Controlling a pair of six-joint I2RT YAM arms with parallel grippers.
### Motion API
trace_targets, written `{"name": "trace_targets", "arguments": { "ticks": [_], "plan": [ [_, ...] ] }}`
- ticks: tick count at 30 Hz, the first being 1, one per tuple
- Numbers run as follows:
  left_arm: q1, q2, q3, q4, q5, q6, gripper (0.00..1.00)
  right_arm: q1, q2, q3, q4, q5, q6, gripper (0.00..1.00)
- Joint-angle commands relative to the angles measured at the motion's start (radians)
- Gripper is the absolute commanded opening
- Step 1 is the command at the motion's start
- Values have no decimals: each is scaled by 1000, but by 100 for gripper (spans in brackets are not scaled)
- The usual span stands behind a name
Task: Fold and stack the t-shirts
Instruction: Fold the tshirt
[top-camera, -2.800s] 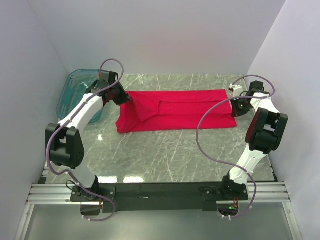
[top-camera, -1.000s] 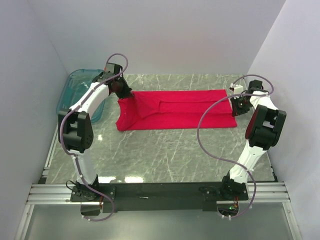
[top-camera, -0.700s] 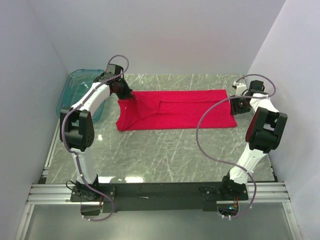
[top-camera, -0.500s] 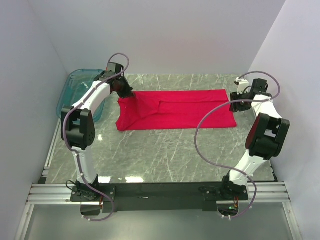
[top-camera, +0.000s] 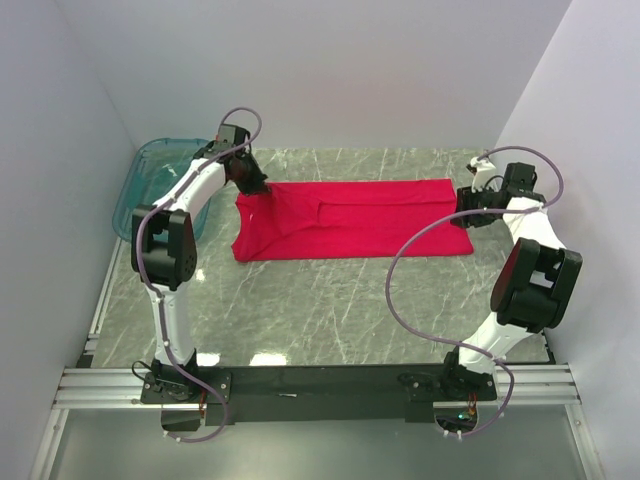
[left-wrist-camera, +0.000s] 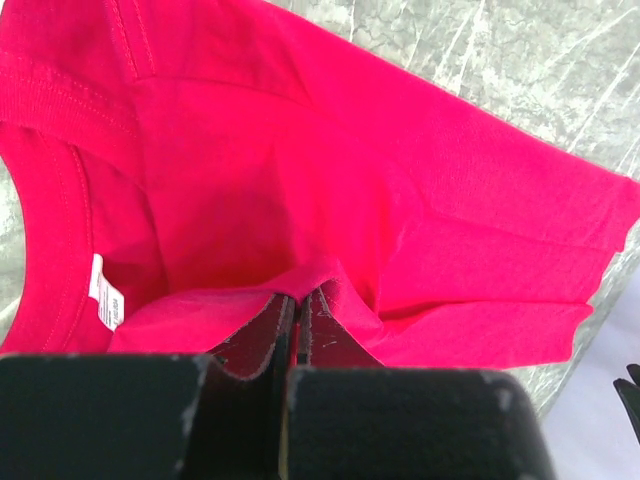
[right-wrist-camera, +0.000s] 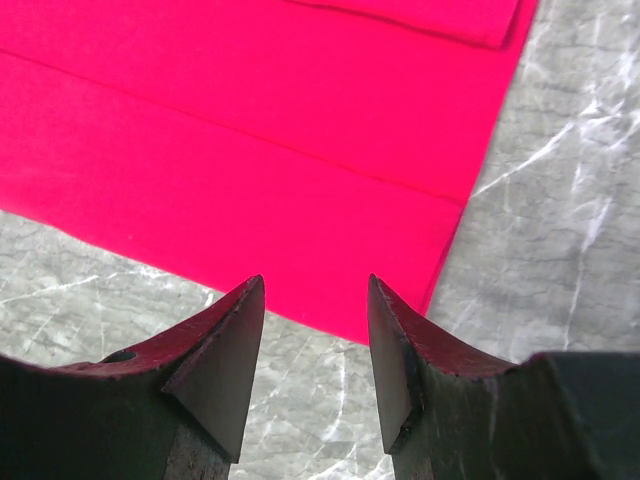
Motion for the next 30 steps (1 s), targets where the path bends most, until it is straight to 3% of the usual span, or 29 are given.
{"name": "trace_targets", "arguments": {
  "ticks": [1,30],
  "plan": [
    [5,11,59,-10,-7,29,0,9,-41,-9,7,-32,3,53],
    [8,114,188,-51,11,53,0,31,-39,-6,-2,-29,3,53]
  ]
}}
